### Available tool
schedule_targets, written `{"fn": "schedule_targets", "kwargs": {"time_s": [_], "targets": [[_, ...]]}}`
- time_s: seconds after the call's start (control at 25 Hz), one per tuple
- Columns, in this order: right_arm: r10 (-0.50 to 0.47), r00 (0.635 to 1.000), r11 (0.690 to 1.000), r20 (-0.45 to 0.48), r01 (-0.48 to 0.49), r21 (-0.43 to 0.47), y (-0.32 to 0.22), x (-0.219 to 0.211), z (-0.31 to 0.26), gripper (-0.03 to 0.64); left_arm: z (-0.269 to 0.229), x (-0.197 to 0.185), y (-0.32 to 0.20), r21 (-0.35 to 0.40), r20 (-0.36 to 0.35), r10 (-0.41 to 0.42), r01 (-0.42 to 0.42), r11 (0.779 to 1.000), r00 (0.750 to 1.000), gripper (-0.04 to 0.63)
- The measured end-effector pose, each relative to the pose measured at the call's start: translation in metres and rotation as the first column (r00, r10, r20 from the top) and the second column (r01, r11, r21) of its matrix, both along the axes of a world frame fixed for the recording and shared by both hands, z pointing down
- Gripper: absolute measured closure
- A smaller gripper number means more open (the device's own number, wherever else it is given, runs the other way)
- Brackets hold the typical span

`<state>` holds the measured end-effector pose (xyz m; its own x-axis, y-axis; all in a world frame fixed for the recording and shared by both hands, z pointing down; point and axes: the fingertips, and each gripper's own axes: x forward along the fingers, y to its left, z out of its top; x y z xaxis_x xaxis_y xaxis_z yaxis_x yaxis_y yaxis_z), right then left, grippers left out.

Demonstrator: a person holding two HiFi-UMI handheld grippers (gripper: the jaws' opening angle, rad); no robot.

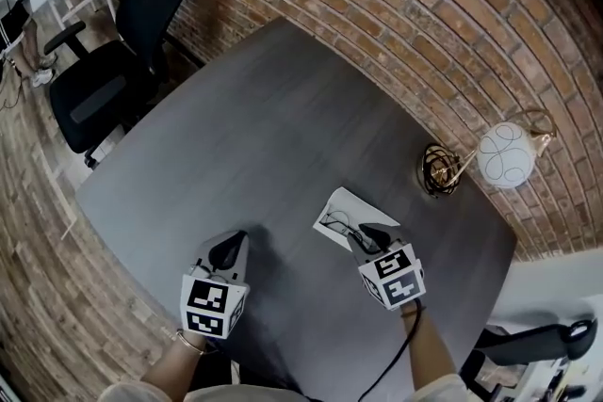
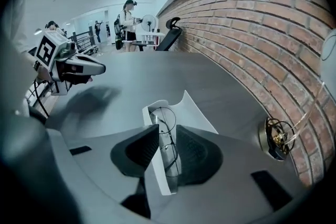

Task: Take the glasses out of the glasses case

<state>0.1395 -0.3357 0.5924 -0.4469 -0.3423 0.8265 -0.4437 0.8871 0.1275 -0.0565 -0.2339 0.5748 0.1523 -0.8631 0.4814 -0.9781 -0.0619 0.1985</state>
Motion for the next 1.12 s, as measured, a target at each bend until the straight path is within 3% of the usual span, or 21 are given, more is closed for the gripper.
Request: {"fn": "schedule_targets", "kwargs": {"time_s": [0.44, 0.84, 1.12], "targets": [[-0.126, 0.989, 0.99, -0.076, 0.121, -0.068, -0.005, 0.001, 0.02, 0.502, 0.011, -0.009, 0.0, -0.035, 0.002, -0.029, 0.029, 0.999, 1.0, 0.578], [-0.234, 0.966, 0.967, -0.111, 0.22, -0.13, -0.005, 0.001, 0.035, 0.503, 0.02, -0.003, 0.001, -0.05, -0.008, -0.029, 0.029, 0.998, 1.0, 0.578], [-0.3, 0.943, 0.938, -0.147, 0.263, -0.225, -0.005, 0.0, 0.034, 0.503, 0.023, -0.004, 0.001, -0.051, -0.006, -0.036, 0.035, 0.998, 0.999, 0.578]]}}
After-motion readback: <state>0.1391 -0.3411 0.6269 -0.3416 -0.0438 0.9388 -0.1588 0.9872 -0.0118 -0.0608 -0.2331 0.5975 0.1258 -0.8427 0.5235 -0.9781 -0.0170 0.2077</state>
